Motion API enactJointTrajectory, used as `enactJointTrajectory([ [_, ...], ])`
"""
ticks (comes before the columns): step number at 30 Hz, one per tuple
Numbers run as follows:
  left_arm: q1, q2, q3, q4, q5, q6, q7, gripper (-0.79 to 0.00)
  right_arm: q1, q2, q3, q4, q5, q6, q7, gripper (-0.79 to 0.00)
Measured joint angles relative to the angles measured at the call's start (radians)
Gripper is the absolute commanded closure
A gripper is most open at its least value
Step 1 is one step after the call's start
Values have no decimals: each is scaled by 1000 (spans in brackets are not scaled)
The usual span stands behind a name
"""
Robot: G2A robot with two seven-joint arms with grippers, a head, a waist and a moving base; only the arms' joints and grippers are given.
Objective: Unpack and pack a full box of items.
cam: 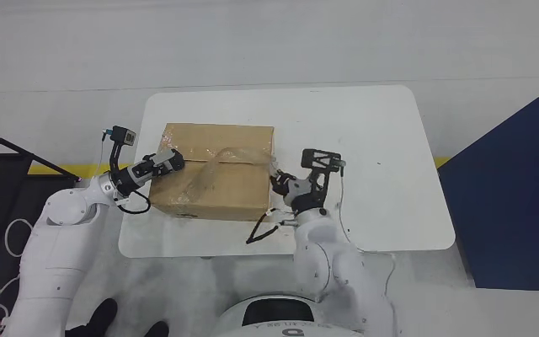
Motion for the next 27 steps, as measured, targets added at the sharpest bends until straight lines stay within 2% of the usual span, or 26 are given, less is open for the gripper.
enactJointTrajectory([
  [2,0,0,0,0,0,0,0,-785,-2,2,49,45,96,-56,-34,-785],
  [5,1,0,0,-4,3,3,5,-785,23,2,73,117,154,-104,-48,-785],
  [14,34,5,-36,-87,56,29,71,-785,129,-9,29,247,105,-29,-27,-785],
  [27,129,13,-117,-171,56,20,108,-785,173,-15,-39,249,62,-75,-52,-785],
])
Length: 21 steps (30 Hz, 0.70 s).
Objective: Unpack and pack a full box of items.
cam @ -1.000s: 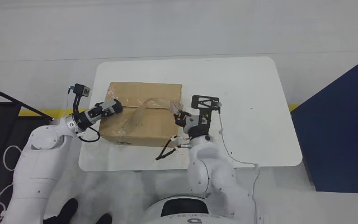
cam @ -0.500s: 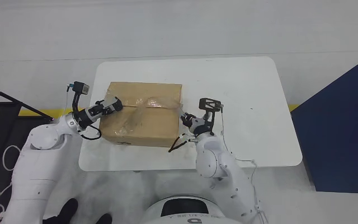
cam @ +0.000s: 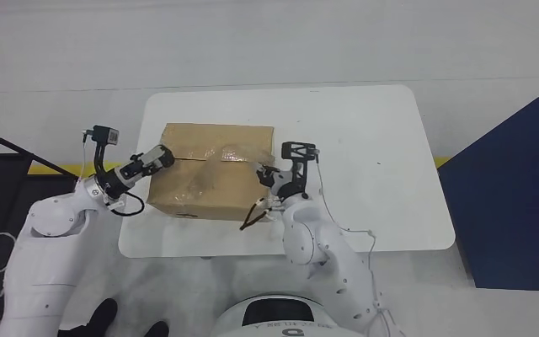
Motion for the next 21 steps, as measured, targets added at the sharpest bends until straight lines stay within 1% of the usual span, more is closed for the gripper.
enactJointTrajectory([
  [3,14,0,-9,4,6,-5,22,-785,1,-2,-15,-6,2,-21,-29,-785],
  [6,10,-3,-10,37,-36,-9,30,-785,-9,-1,-23,-17,24,-63,-65,-785],
  [8,-11,-6,-4,86,-95,-9,22,-785,-18,-1,-24,-25,49,-96,-87,-785],
  [10,-49,-9,13,142,-136,1,6,-785,-28,0,-21,-33,82,-122,-107,-785],
  [12,-81,-11,35,175,-138,4,-14,-785,-35,1,-16,-40,120,-152,-114,-785],
  [14,-110,-14,60,195,-124,4,-34,-785,-42,3,-6,-46,169,-196,-115,-785],
  [17,-134,-18,90,215,-102,4,-43,-785,-49,6,14,-44,233,-259,-127,-785],
  [21,-153,-21,114,242,-72,15,-39,-785,-53,7,20,-32,268,-291,-173,-785],
])
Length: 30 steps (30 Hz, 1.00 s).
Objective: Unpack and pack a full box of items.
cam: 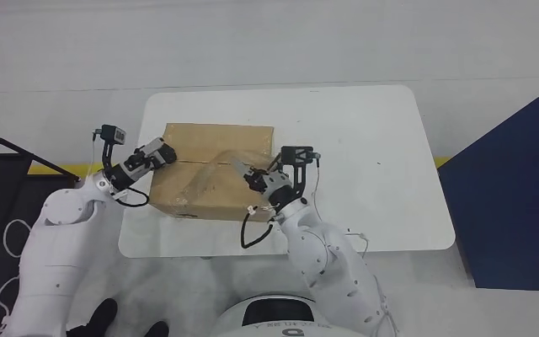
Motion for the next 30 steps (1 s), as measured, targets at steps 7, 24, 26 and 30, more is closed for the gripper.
enactJointTrajectory([
  [7,-8,-1,5,20,12,-7,1,-785,16,-3,-31,27,26,-18,-20,-785],
  [24,29,3,-24,-17,0,-22,-15,-785,152,-28,-202,167,-27,35,123,-785],
  [26,29,2,-23,-17,0,-23,-17,-785,186,-39,-226,206,5,33,126,-785],
  [30,29,2,-23,-17,-7,-28,-21,-785,242,-60,-271,268,48,31,111,-785],
])
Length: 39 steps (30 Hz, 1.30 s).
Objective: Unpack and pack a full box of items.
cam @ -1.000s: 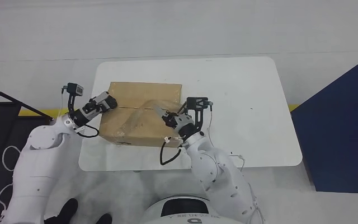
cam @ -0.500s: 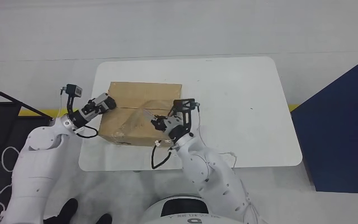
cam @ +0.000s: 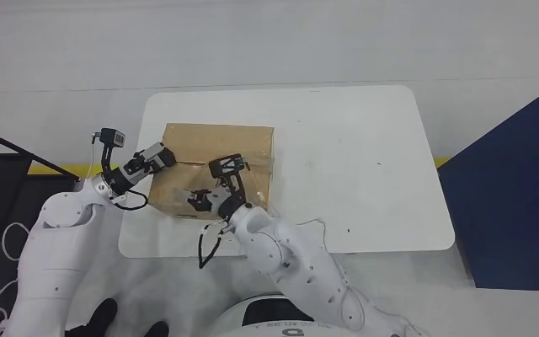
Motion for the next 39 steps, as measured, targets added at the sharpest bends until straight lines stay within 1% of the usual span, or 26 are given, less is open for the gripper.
enactJointTrajectory([
  [3,2,0,-3,-1,-7,-5,-2,-785,38,-17,-32,33,49,-24,-6,-785],
  [6,7,0,-9,-1,-15,-11,-6,-785,52,-26,-27,40,168,-148,-46,-785],
  [8,12,1,-15,-1,-22,-16,-7,-785,38,-24,-1,33,240,-238,-103,-785],
  [10,19,1,-22,0,-30,-22,-7,-785,15,-15,22,11,243,-297,-142,-785],
  [12,25,2,-30,-2,-37,-27,-8,-785,-10,-6,37,-23,202,-316,-162,-785],
  [15,39,4,-43,-12,-46,-32,-14,-785,-57,13,52,-97,68,-278,-149,-785],
  [18,56,5,-55,-21,-51,-34,-17,-785,-104,28,42,-183,-147,-136,-103,-785],
  [19,62,6,-59,-23,-50,-36,-17,-785,-124,33,29,-220,-245,-69,-93,-785],
  [22,73,7,-67,-26,-49,-36,-14,-785,-163,51,26,-296,-440,64,-118,-785],
  [23,76,7,-69,-28,-49,-35,-14,-785,-174,58,34,-318,-465,97,-130,-785],
  [26,81,7,-73,-34,-45,-30,-12,-785,-219,80,73,-386,-454,192,-182,-785],
  [28,83,7,-74,-39,-42,-26,-9,-785,-250,88,104,-413,-386,219,-215,-785],
  [31,83,7,-72,-48,-42,-19,-5,-785,-277,90,158,-406,-246,196,-225,-785],
  [34,83,6,-67,-52,-34,-16,0,-785,-256,87,213,-354,-121,164,-197,-785],
  [36,83,5,-65,-53,-31,-14,3,-785,-239,86,232,-322,-83,161,-197,-785],
  [39,82,5,-62,-53,-24,-8,5,-785,-215,81,245,-270,-64,196,-206,-785],
])
